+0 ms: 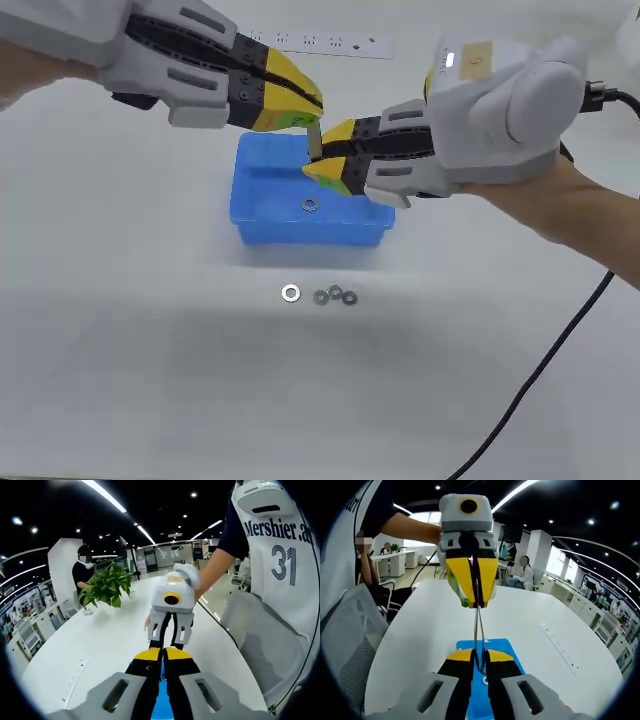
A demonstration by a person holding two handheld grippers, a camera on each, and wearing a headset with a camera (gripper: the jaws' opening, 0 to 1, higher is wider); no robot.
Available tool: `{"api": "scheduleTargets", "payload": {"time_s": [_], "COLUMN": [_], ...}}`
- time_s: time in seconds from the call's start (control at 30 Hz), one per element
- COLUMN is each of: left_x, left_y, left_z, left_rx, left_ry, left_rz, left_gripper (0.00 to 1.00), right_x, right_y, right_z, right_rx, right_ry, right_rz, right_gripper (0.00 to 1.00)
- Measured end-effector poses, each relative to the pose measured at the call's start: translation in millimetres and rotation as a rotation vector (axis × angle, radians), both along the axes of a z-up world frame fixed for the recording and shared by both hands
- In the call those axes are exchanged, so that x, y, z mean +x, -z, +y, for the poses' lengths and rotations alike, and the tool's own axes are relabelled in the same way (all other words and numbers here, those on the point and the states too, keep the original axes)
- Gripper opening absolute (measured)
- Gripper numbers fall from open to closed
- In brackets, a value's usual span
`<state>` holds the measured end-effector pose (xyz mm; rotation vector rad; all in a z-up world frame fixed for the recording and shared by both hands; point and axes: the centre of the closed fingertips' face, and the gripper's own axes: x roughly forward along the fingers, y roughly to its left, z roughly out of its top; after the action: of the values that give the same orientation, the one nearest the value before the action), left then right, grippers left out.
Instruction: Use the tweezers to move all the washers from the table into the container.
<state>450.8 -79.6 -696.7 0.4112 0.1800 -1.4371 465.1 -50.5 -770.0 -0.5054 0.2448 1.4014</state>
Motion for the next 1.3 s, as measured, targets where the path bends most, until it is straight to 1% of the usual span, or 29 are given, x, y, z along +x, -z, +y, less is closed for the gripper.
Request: {"api": "scheduleTargets", "payload": {"time_s": [0.07,0.1,0.13,0.17,0.23,0.27,0.33,0.37,0.4,0.43,0.5,0.53,0.57,0.63,0.73,0.87,0.93,1.03,1.07,1.13,1.3], "left_x": [5.2,7.4,9.5,11.8,16.1,18.5,24.7,25.7,28.8,30.6,34.9,35.6,37.0,39.0,40.0,42.0,42.6,43.6,43.8,44.1,42.9], "left_y": [6.9,9.3,13.2,15.6,21.6,24.0,31.6,32.8,36.9,39.7,46.1,49.7,51.7,56.7,61.6,66.4,68.1,70.3,70.6,72.2,76.3], "left_z": [1.0,1.4,1.9,2.3,3.1,3.4,4.3,4.4,4.8,4.8,4.5,3.7,3.3,2.8,2.2,2.8,3.2,3.2,3.1,3.2,3.5], "left_rx": [0.001,0.001,0.001,0.000,0.001,0.001,0.001,0.001,0.005,0.006,0.011,0.008,0.008,0.009,0.013,0.004,0.001,-0.007,-0.010,-0.005,0.004], "left_ry": [-0.006,-0.008,-0.009,-0.011,-0.016,-0.019,-0.030,-0.033,-0.043,-0.046,-0.049,-0.052,-0.057,-0.066,-0.064,-0.077,-0.079,-0.089,-0.091,-0.093,-0.092], "left_rz": [0.020,0.025,0.045,0.050,0.072,0.075,0.098,0.102,0.119,0.127,0.129,0.152,0.156,0.181,0.187,0.229,0.231,0.255,0.264,0.265,0.284], "left_gripper": [0.05,0.05,0.05,0.05,0.05,0.05,0.05,0.05,0.05,0.05,0.05,0.05,0.05,0.05,0.05,0.06,0.06,0.06,0.06,0.06,0.06], "right_x": [3.7,5.4,6.5,7.7,11.0,12.4,16.4,17.9,19.9,21.3,23.3,24.0,24.2,24.2,24.7,25.1,25.5,26.6,26.7,26.8,25.1], "right_y": [7.1,11.0,13.5,16.1,22.0,24.6,31.3,33.7,37.7,40.3,46.6,49.8,51.8,56.4,61.4,65.5,67.3,69.2,69.8,71.7,75.3], "right_z": [1.0,1.9,2.5,3.1,4.4,4.8,5.3,5.5,5.6,5.5,5.3,5.3,5.4,5.1,4.7,4.6,4.6,4.8,5.1,5.8,7.6], "right_rx": [-0.008,-0.010,-0.012,-0.014,-0.017,-0.019,-0.024,-0.025,-0.029,-0.031,-0.035,-0.037,-0.039,-0.043,-0.046,-0.049,-0.051,-0.058,-0.056,-0.060,-0.069], "right_ry": [-0.005,-0.009,-0.011,-0.014,-0.016,-0.016,-0.014,-0.013,-0.012,-0.010,-0.005,-0.004,-0.003,-0.002,0.001,0.006,0.008,0.013,0.016,0.018,0.014], "right_rz": [0.015,0.024,0.030,0.035,0.044,0.046,0.057,0.060,0.067,0.071,0.088,0.093,0.096,0.108,0.117,0.127,0.133,0.134,0.142,0.144,0.150], "right_gripper": [0.10,0.10,0.10,0.10,0.10,0.10,0.10,0.10,0.10,0.10,0.10,0.10,0.10,0.10,0.10,0.10,0.10,0.10,0.10,0.10,0.11]}}
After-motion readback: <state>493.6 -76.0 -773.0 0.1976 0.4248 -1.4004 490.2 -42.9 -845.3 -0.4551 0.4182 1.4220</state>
